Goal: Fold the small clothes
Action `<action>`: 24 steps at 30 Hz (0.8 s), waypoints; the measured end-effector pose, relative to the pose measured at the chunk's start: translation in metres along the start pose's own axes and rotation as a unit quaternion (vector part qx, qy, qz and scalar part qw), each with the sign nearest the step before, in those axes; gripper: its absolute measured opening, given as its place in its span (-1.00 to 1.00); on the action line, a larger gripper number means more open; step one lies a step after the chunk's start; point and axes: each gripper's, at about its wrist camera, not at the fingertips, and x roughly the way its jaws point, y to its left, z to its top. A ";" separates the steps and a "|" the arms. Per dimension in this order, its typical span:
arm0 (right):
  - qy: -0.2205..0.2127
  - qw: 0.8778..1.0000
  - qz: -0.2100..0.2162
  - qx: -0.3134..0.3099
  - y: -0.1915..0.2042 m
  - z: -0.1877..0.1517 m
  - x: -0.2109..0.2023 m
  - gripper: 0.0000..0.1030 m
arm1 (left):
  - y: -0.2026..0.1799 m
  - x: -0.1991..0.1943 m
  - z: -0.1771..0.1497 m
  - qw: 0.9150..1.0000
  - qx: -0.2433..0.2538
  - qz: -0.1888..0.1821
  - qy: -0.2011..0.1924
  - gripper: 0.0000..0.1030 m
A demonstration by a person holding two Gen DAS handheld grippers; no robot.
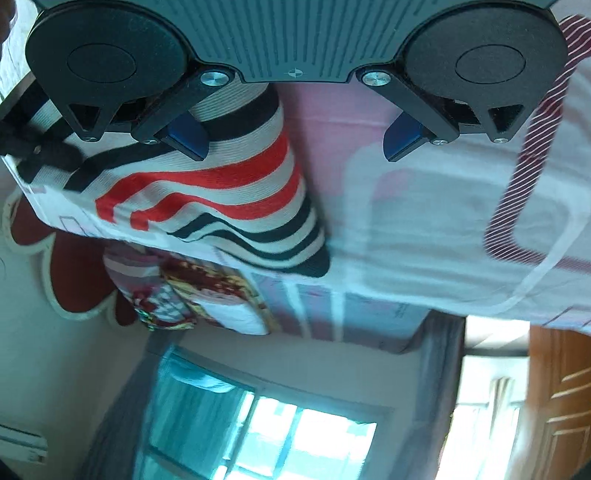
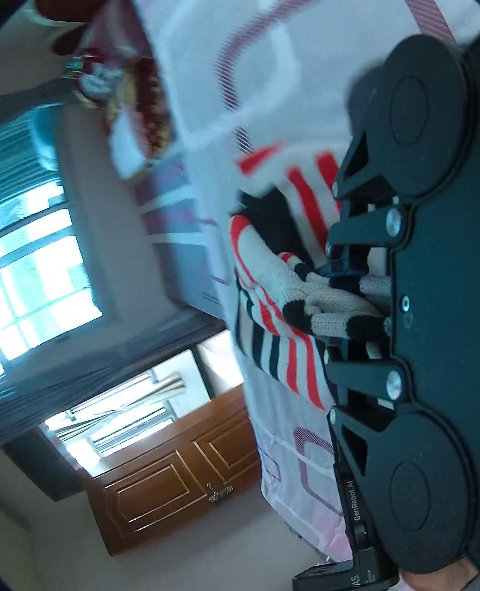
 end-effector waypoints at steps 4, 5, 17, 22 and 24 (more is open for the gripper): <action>0.000 1.000 -0.023 0.019 -0.033 -0.005 -0.005 -0.56 | -0.024 0.017 -0.005 0.999 0.037 0.001 0.022 0.94; 0.019 0.999 -0.027 0.037 -0.045 -0.010 0.002 -0.56 | -0.027 0.022 -0.007 0.999 0.039 0.002 0.030 0.96; 0.058 0.991 -0.016 0.119 -0.077 -0.038 0.021 -0.57 | -0.039 0.023 -0.009 0.996 0.084 0.017 0.028 1.00; 0.034 0.993 -0.002 0.116 -0.072 -0.025 -0.011 0.16 | -0.031 -0.023 -0.008 0.996 0.089 0.001 -0.004 1.00; 0.031 0.992 -0.002 0.122 -0.071 -0.025 -0.026 0.16 | -0.026 -0.032 -0.014 0.997 0.082 -0.009 0.006 1.00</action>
